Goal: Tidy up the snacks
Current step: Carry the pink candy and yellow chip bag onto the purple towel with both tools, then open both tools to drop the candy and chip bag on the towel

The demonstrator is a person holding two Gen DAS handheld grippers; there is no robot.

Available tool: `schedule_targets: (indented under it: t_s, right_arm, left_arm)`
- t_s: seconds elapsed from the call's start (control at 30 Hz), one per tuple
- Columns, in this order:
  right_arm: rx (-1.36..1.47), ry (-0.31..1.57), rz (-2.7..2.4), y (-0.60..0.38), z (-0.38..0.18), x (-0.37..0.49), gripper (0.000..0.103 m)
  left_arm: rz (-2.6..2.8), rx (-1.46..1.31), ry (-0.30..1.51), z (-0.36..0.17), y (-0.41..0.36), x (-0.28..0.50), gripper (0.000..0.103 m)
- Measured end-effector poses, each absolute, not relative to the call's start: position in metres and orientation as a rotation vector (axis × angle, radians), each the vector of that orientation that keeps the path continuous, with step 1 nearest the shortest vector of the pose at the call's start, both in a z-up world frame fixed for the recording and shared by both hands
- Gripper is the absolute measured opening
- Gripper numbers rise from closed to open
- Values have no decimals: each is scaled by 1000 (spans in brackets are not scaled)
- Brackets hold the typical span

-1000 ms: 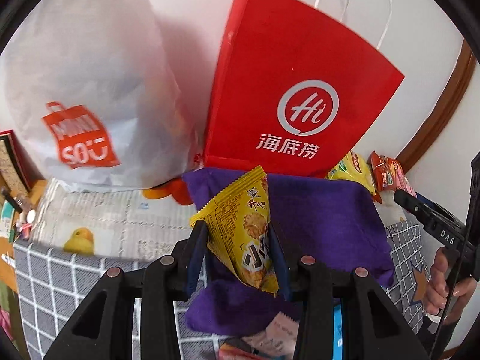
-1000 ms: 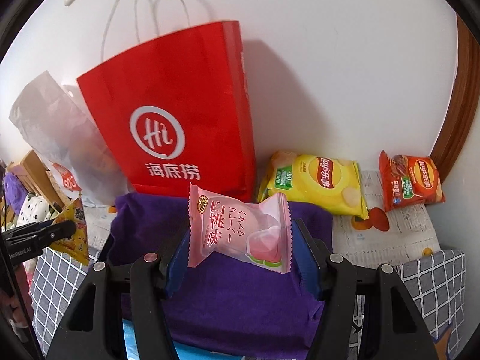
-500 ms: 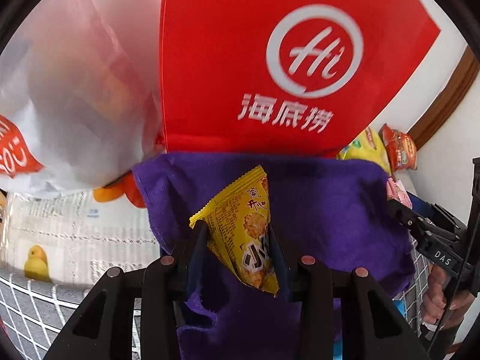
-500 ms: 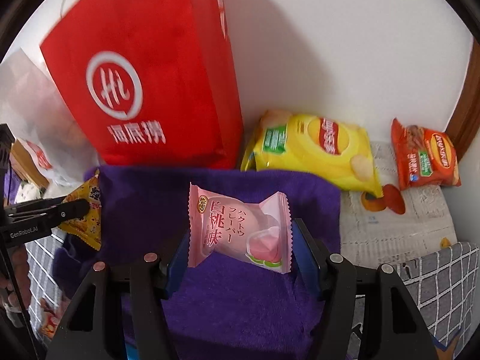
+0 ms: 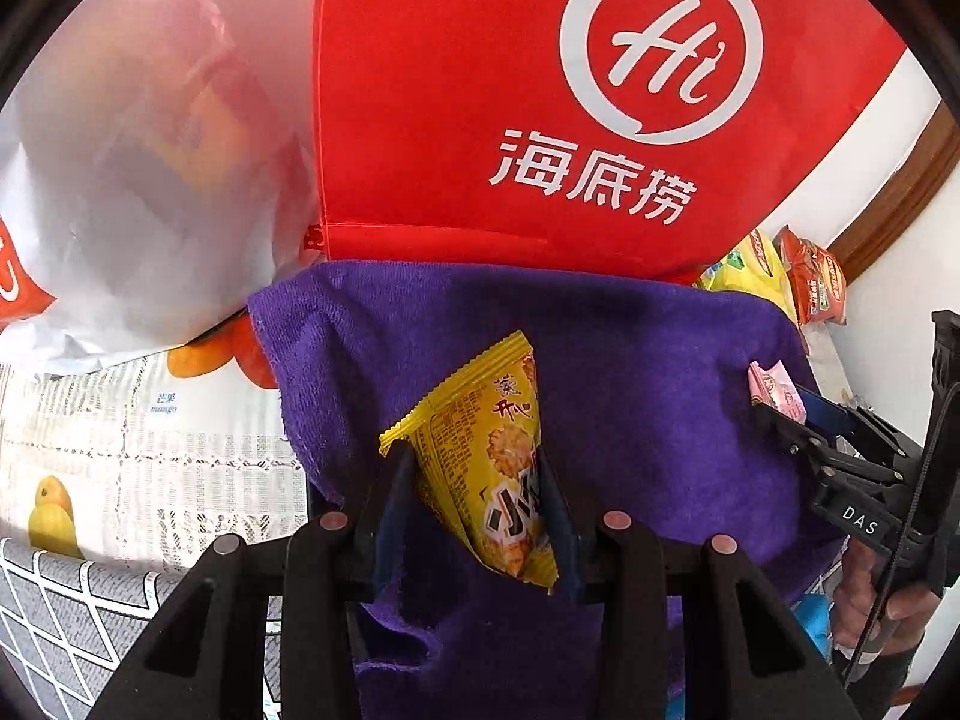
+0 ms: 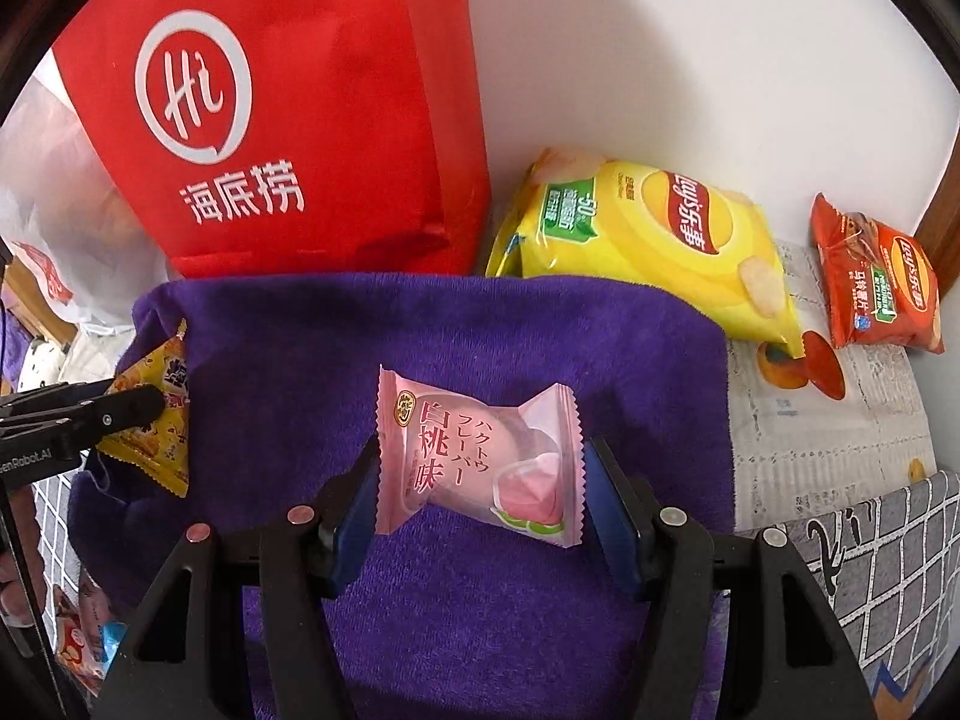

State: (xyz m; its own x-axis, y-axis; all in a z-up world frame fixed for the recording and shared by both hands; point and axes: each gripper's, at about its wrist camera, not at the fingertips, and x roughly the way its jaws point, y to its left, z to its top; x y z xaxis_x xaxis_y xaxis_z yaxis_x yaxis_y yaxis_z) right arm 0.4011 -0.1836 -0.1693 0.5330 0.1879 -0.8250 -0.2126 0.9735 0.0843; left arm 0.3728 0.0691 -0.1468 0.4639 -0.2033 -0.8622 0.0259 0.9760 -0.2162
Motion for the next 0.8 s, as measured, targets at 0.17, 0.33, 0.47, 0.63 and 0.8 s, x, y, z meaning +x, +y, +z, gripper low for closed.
schedule_targets:
  t_s: [0.17,0.33,0.47,0.63,0.8]
  right_arm:
    - [-46,996,240,-178,-174,401,63]
    - [-50,1006,241,-177,-174,402,66]
    - [-55,1016,237,-175,-171,402,72]
    - [-70,972,248,-170,-157,395,88]
    - [-66,918,246,-168,-134,384,88]
  left_arm:
    - [-149,-175,1085,-150,62,376,40]
    - [-158,-175,1082,-152,53,379,40]
    - [-193,-190,1079,-149,51,378,42]
    - [-214,-168,1041,-136,46,372,68]
    - [-193,-122,1011,-119,42,363,72]
